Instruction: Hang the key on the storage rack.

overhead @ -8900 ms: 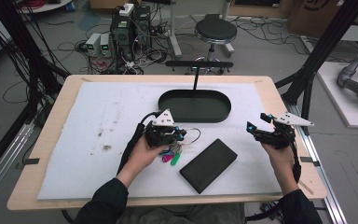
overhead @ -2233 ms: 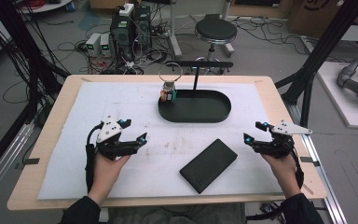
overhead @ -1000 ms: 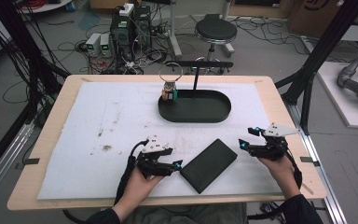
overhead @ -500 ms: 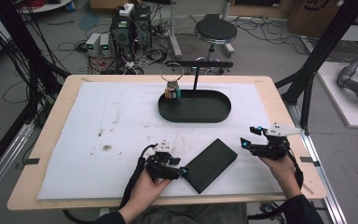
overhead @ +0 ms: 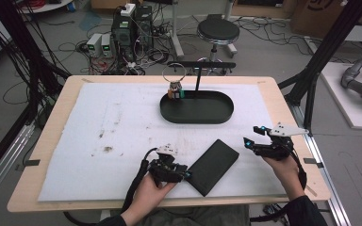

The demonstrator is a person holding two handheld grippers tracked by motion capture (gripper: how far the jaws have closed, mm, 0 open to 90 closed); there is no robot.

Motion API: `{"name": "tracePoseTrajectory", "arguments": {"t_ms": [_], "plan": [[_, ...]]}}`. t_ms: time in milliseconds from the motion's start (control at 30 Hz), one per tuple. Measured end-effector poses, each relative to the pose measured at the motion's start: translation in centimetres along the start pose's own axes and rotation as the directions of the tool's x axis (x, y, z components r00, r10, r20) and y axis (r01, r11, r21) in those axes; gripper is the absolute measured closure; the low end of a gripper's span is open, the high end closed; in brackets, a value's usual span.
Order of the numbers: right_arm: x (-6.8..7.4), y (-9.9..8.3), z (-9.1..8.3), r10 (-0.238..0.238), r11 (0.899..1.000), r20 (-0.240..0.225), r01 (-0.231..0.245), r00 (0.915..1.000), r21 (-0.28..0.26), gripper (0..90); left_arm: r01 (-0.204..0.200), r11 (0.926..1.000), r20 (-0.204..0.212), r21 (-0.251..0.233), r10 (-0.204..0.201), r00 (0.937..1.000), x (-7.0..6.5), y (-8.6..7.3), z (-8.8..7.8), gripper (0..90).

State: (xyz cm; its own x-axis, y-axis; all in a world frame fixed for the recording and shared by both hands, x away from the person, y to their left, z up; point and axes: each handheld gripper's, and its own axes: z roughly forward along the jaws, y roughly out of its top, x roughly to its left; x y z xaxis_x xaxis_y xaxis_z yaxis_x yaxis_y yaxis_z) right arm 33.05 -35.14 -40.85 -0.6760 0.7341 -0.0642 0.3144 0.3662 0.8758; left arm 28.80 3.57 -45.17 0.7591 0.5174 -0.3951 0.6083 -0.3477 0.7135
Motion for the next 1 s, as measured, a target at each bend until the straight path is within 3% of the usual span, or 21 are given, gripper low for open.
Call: {"name": "tracePoseTrajectory", "arguments": {"t_ms": [67, 200, 367, 500, 567, 700, 733, 767, 833, 867, 900, 933, 967, 1000], "plan": [[0.0, 0.0, 0.0, -0.009, 1.000, 0.003, 0.009, 1.0000, -0.001, 36.0, -0.029, 0.9996, -0.016, -0.006, 0.029, 0.9994, -0.3, -0.1, 0.0, 66.4], [0.1, 0.1, 0.0, -0.009, 1.000, 0.004, 0.009, 1.0000, -0.002, 36.0, -0.054, 0.9985, -0.008, -0.005, 0.054, 0.9985, -0.2, 0.1, -0.1, 72.6], [0.2, 0.2, 0.0, -0.010, 1.000, 0.006, 0.010, 0.9999, -0.007, 36.0, -0.114, 0.9934, 0.005, -0.013, 0.114, 0.9935, 0.0, 0.7, -0.5, 77.1], [0.1, 0.2, -0.1, -0.007, 1.000, 0.004, 0.007, 1.0000, -0.015, 36.0, -0.227, 0.9709, -0.027, -0.078, 0.225, 0.9739, -0.3, 2.1, -1.8, 79.0], [0.1, 0.3, -0.1, -0.005, 1.000, 0.003, 0.005, 1.0000, -0.022, 36.0, -0.293, 0.9501, -0.052, -0.108, 0.289, 0.9560, -0.5, 2.6, -2.4, 79.5], [0.2, 0.3, -0.2, -0.005, 0.999, -0.011, 0.004, 0.9999, -0.041, 36.0, -0.427, 0.8913, -0.101, -0.153, 0.416, 0.9040, -0.4, 3.4, -3.7, 80.1], [0.2, 0.3, -0.2, -0.005, 0.999, -0.011, 0.004, 0.9999, -0.041, 36.0, -0.427, 0.8913, -0.101, -0.153, 0.416, 0.9040, -0.4, 3.4, -3.7, 80.1], [0.3, 0.4, -0.3, -0.011, 0.999, -0.015, 0.010, 0.9998, -0.052, 35.6, -0.476, 0.8631, -0.114, -0.169, 0.463, 0.8793, -0.2, 3.7, -4.3, 80.1], [0.5, 0.6, -0.3, -0.013, 0.998, -0.031, 0.011, 0.9994, -0.065, 35.2, -0.527, 0.8312, -0.128, -0.176, 0.512, 0.8496, 0.1, 3.8, -4.9, 80.2], [0.6, 0.6, -0.3, -0.015, 0.998, -0.039, 0.013, 0.9991, -0.069, 34.9, -0.527, 0.8312, -0.128, -0.176, 0.512, 0.8496, 0.1, 3.8, -4.9, 80.2], [0.7, 0.7, -0.2, -0.019, 0.997, -0.046, 0.015, 0.9988, -0.074, 34.3, -0.582, 0.7941, -0.135, -0.175, 0.566, 0.8131, 0.2, 3.9, -5.4, 80.2], [0.8, 0.8, -0.2, -0.021, 0.997, -0.057, 0.017, 0.9982, -0.075, 33.2, -0.602, 0.7785, -0.129, -0.178, 0.588, 0.7985, 0.3, 4.0, -5.6, 80.3], [0.9, 0.9, -0.1, -0.024, 0.997, -0.067, 0.018, 0.9975, -0.079, 31.9, -0.611, 0.7705, -0.122, -0.181, 0.599, 0.7913, 0.4, 4.0, -5.8, 80.3], [1.0, 1.0, 0.1, -0.029, 0.996, -0.082, 0.022, 0.9962, -0.083, 31.5, -0.615, 0.7656, -0.111, -0.190, 0.605, 0.7881, 0.5, 4.1, -5.9, 80.4]]}}
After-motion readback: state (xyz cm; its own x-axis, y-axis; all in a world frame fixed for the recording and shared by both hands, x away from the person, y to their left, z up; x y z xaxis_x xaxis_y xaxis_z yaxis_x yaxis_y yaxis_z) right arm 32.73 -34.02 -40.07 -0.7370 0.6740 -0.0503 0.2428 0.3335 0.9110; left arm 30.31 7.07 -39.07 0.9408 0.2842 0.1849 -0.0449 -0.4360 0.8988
